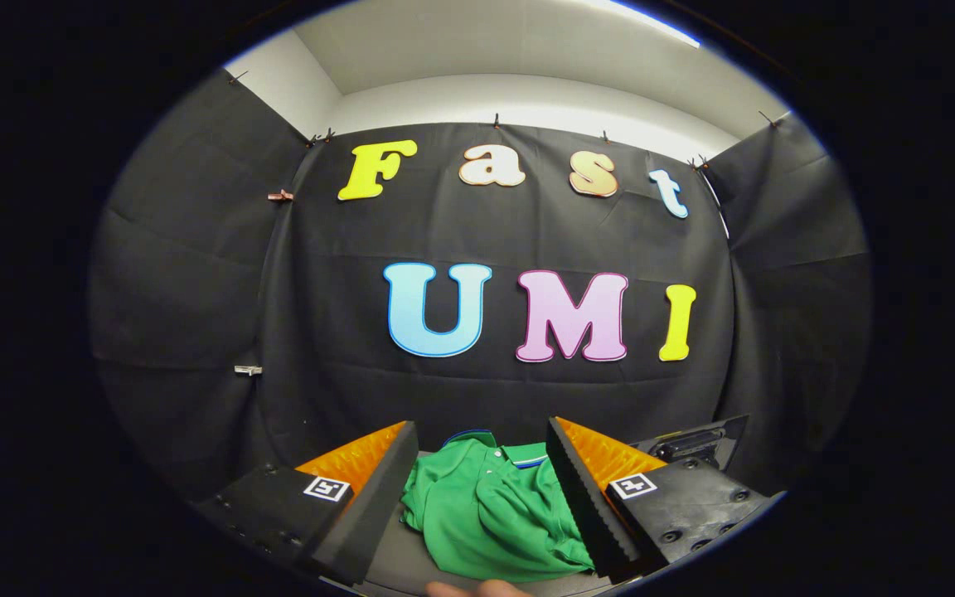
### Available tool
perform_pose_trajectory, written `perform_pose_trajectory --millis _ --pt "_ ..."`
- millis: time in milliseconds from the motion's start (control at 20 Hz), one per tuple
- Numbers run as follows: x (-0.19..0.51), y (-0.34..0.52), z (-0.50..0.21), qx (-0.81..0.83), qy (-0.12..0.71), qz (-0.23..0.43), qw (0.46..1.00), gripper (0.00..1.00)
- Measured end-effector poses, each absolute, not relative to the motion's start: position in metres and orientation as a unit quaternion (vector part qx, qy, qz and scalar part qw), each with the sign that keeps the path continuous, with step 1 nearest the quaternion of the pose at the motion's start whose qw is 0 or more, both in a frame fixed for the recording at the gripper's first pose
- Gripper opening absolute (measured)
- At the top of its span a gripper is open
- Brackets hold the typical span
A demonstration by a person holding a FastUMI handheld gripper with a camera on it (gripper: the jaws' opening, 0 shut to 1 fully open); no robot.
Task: Put the clothes into the washing machine and then close the washing machine lid.
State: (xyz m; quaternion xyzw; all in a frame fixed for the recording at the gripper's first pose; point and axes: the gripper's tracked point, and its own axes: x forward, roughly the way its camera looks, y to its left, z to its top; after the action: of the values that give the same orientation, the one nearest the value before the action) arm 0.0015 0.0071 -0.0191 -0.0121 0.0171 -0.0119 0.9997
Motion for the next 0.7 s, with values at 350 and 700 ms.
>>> perform_pose_trajectory --millis 350,700 --pt "0.014 0.003 -0.039 -0.012 0.066 -0.014 0.998 0.98" --pt "0.047 -0.011 -0.056 -0.022 0.116 -0.021 0.993 0.98"
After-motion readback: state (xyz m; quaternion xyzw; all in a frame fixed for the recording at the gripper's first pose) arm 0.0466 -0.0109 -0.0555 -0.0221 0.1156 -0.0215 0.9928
